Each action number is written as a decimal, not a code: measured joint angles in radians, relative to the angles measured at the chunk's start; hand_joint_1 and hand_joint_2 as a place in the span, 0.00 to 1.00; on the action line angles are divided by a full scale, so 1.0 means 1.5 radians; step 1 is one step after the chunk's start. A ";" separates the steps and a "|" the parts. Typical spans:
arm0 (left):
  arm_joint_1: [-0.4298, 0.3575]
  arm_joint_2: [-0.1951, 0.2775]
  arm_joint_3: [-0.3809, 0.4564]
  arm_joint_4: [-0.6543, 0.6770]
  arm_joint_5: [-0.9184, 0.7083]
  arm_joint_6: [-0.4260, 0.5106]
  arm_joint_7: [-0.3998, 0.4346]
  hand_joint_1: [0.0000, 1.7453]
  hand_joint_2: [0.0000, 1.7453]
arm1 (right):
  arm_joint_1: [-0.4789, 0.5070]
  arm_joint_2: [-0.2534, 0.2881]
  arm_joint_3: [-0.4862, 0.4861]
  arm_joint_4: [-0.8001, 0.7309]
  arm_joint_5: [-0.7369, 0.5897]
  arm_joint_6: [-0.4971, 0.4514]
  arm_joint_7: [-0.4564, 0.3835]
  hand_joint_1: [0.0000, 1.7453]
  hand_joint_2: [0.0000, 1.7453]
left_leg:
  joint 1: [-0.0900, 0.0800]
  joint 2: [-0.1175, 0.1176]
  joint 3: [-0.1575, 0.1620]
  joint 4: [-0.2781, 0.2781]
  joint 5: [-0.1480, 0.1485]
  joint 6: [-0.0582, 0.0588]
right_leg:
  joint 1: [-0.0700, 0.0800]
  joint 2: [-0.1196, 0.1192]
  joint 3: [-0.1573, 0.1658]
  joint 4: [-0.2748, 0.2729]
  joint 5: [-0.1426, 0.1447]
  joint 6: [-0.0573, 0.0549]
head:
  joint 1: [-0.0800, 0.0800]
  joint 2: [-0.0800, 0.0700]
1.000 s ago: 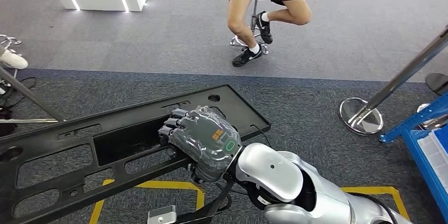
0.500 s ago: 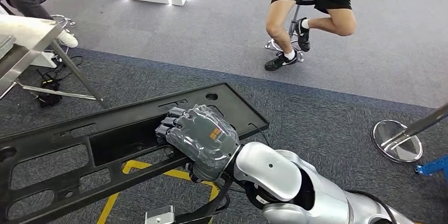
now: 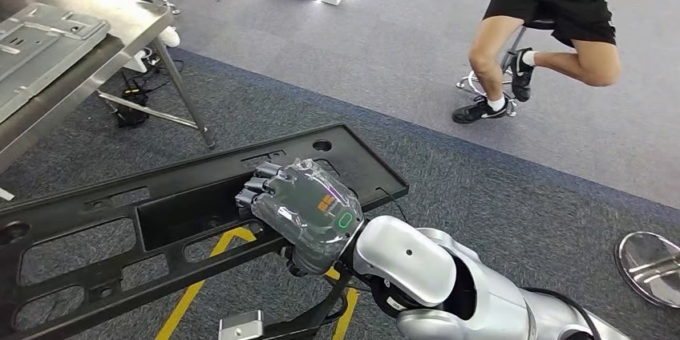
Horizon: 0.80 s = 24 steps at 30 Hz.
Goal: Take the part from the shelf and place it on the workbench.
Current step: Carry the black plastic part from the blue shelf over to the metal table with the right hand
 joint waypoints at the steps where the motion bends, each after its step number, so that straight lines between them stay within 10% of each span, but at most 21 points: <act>1: 0.000 0.000 0.002 0.000 -0.001 0.000 0.000 0.00 1.00 | -0.002 0.000 0.000 0.000 0.000 0.000 0.000 1.00 1.00 | 0.000 -0.011 0.000 0.001 0.000 0.000 | 0.002 0.014 0.018 -0.047 0.028 -0.006 | 0.000 0.000; 4: -0.002 -0.001 0.005 0.000 -0.003 -0.001 0.001 0.00 1.00 | -0.006 -0.001 0.001 0.001 0.000 0.000 0.000 1.00 1.00 | 0.001 -0.039 -0.006 0.003 0.001 -0.006 | 0.003 0.053 0.054 -0.139 0.065 -0.016 | 0.000 0.000; 6: 0.001 -0.001 0.006 0.000 -0.005 -0.001 0.002 0.00 1.00 | -0.009 0.000 0.001 0.001 0.000 0.000 0.000 1.00 1.00 | 0.003 -0.056 -0.010 0.001 0.004 -0.014 | 0.003 0.041 0.058 -0.147 0.065 -0.017 | 0.001 0.000; 11: -0.003 0.000 0.008 0.000 -0.010 -0.003 0.003 0.00 1.00 | -0.015 0.004 0.002 0.003 0.001 0.001 0.000 1.00 1.00 | 0.003 0.037 -0.065 0.113 -0.060 -0.031 | 0.000 -0.011 0.076 -0.173 0.073 -0.028 | -0.005 0.000; 13: -0.006 0.000 0.009 0.000 -0.011 -0.003 0.003 0.00 1.00 | -0.015 0.004 0.002 0.004 0.001 0.001 0.000 1.00 1.00 | 0.009 0.047 -0.095 0.173 -0.079 -0.039 | 0.000 -0.034 0.076 -0.172 0.071 -0.027 | -0.005 0.000; 16: -0.005 0.000 0.010 0.000 -0.012 -0.003 0.003 0.00 1.00 | -0.015 0.004 0.002 0.006 0.001 0.001 0.000 1.00 1.00 | 0.017 0.068 -0.051 0.095 -0.031 -0.049 | -0.002 -0.062 0.078 -0.166 0.063 -0.019 | -0.005 0.000; 19: -0.005 0.001 0.010 0.000 -0.012 -0.003 0.004 0.00 1.00 | -0.016 0.004 0.002 0.006 0.001 0.001 0.000 1.00 1.00 | 0.013 0.103 -0.003 0.007 -0.002 -0.040 | 0.003 -0.082 0.079 -0.156 0.052 -0.006 | -0.004 0.000; 22: -0.004 0.000 0.010 0.000 -0.012 -0.003 0.004 0.00 1.00 | -0.017 0.004 0.002 0.006 0.001 0.001 0.000 1.00 1.00 | 0.011 0.082 -0.005 0.005 -0.003 -0.023 | 0.003 -0.096 0.085 -0.153 0.045 0.005 | -0.003 0.000; 24: -0.004 0.001 0.011 0.000 -0.012 -0.003 0.004 0.00 1.00 | -0.019 0.004 0.002 0.006 0.001 0.001 0.000 1.00 1.00 | 0.012 0.067 -0.002 0.000 -0.001 -0.014 | -0.003 -0.065 0.076 -0.124 0.022 0.011 | -0.003 0.000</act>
